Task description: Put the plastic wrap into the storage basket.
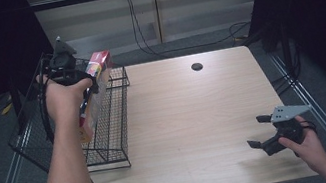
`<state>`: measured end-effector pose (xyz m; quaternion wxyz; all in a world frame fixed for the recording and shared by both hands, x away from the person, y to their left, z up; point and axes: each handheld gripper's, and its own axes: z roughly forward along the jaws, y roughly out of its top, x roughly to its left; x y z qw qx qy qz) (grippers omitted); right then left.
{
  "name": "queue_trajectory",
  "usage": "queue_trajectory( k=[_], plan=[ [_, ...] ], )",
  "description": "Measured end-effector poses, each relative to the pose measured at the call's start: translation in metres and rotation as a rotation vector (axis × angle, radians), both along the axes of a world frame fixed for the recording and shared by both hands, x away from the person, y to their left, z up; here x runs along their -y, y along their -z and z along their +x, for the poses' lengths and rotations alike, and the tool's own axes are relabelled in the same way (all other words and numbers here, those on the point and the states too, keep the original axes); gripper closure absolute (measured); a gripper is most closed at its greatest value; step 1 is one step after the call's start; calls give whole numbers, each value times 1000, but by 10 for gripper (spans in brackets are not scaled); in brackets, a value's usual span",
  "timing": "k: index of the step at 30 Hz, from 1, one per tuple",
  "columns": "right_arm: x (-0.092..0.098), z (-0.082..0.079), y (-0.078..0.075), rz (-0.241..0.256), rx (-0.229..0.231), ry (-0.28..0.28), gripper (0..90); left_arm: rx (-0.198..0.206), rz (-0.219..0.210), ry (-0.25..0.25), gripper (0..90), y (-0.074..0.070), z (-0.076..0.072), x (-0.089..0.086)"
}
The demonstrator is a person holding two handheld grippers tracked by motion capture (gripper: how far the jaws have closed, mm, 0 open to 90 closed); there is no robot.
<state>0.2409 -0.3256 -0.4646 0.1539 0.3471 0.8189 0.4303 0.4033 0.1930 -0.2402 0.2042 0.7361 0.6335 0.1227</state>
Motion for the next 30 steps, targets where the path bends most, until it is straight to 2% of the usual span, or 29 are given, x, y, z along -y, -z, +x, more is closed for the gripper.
queue_trajectory(
  k=[16,21,23,30],
  plan=[
    [-2,0,1,-7,0,3,26,10,-5,-57,458,-10,-7,-26],
    [-2,1,1,-3,-4,-4,26,22,-4,-79,458,-12,-10,-35],
    [-2,1,1,-4,-4,-1,26,11,0,-79,458,-13,-11,-39],
    [-2,1,1,-5,0,-1,25,18,3,-100,457,-11,-14,-47]
  ],
)
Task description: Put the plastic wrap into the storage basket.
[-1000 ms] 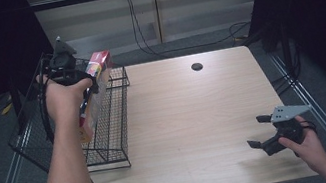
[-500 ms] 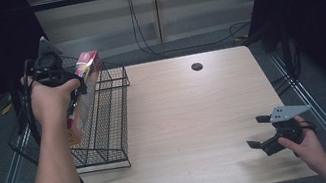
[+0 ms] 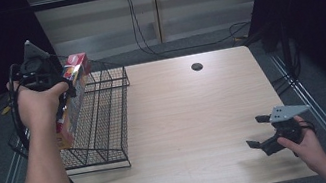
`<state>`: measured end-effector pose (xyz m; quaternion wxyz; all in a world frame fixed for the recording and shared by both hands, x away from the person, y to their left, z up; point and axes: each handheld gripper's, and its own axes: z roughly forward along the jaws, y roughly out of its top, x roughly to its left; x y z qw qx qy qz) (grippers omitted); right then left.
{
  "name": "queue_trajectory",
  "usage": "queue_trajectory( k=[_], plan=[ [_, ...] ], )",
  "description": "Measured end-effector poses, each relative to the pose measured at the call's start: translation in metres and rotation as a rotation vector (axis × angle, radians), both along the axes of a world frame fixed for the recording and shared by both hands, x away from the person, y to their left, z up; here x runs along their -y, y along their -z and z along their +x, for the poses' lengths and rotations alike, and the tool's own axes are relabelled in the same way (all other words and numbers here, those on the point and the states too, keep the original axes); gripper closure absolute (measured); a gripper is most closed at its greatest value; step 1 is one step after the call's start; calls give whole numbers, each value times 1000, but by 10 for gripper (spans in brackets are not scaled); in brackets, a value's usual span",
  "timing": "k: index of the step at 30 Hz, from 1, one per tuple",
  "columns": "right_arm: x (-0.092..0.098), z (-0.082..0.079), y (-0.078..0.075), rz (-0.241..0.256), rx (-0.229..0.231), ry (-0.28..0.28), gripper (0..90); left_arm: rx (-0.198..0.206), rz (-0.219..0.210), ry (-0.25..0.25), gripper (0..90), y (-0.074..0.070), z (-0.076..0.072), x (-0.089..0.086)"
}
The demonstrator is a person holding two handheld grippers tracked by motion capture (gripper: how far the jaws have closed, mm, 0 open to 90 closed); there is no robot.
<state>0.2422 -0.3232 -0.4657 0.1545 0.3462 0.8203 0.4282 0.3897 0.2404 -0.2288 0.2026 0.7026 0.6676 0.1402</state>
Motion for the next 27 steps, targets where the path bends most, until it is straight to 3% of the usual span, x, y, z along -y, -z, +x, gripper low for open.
queue_trajectory(
  k=[6,27],
  plan=[
    [0,0,0,-1,1,1,26,9,-6,-39,457,0,-3,-10],
    [-1,0,0,-2,-3,-3,26,12,5,-63,455,0,-10,-28]
  ],
)
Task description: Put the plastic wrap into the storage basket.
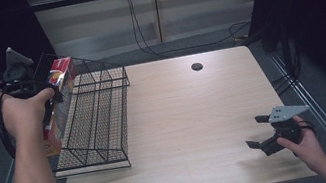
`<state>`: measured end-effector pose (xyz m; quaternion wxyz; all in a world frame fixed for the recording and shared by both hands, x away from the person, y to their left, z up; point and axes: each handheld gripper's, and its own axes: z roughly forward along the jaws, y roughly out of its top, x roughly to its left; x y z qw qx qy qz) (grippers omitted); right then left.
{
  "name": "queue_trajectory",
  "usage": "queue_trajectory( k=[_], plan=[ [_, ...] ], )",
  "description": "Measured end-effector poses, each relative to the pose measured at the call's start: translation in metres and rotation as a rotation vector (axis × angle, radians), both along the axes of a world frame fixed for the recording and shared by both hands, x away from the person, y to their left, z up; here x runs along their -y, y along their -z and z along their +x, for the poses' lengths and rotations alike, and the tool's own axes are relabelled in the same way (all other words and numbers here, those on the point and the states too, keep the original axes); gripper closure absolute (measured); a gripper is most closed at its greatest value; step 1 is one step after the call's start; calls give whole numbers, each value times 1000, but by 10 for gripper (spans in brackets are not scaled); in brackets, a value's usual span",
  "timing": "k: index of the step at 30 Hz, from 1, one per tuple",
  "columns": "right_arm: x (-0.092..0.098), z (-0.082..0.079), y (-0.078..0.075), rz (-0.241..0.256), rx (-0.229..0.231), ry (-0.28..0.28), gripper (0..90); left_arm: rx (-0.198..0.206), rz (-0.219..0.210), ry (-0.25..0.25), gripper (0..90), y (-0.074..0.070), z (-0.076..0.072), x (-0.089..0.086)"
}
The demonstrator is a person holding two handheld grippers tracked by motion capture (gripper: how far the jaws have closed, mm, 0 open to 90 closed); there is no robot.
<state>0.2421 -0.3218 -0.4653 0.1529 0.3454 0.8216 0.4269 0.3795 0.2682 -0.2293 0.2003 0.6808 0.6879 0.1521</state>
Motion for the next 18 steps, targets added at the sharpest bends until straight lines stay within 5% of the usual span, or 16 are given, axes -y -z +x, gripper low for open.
queue_trajectory(
  k=[18],
  plan=[
    [0,0,0,-3,4,2,26,-17,-10,-19,453,16,0,-6]
  ],
)
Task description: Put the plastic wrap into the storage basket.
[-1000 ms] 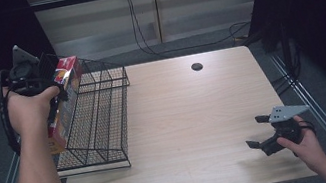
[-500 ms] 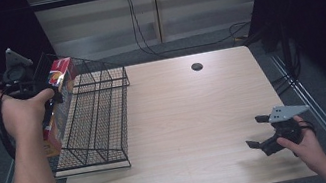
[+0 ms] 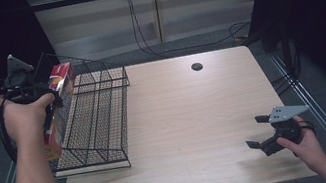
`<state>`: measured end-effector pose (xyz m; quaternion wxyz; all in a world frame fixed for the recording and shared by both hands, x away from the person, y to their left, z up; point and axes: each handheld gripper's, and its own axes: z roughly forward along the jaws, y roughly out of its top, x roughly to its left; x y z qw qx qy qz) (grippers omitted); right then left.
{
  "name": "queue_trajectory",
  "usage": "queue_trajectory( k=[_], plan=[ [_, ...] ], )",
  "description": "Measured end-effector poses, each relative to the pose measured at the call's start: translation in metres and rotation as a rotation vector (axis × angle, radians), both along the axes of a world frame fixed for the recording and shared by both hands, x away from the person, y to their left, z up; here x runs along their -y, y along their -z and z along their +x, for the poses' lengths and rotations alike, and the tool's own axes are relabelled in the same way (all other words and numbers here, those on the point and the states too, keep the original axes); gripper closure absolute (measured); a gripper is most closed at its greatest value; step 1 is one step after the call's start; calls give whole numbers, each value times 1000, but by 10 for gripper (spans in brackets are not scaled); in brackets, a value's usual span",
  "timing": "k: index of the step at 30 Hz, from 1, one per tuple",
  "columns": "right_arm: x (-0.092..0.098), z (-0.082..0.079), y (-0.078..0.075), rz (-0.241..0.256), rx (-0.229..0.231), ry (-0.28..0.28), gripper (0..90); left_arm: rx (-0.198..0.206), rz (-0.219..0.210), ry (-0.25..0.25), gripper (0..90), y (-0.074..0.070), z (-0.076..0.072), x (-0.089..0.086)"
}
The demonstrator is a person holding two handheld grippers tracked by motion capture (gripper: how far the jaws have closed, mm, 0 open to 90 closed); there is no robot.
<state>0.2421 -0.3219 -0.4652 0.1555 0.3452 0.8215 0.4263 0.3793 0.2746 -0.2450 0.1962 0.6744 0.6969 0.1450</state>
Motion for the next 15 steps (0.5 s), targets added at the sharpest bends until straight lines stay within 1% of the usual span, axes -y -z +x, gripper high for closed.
queue_trajectory(
  k=[3,6,8,9,13,15],
  plan=[
    [-1,0,0,-2,-1,3,26,-3,-7,-2,452,3,0,0],
    [-1,0,0,-2,0,1,26,-11,-2,12,452,4,1,-1],
    [0,0,0,-2,-1,1,26,-11,-2,4,451,6,1,-1],
    [0,0,0,-2,1,-1,26,-11,-9,2,452,6,1,-1],
    [-1,0,0,-3,3,-3,26,-15,-2,6,451,7,1,-2],
    [-1,0,0,-3,3,-3,26,-17,-7,3,450,7,1,-1]
  ],
)
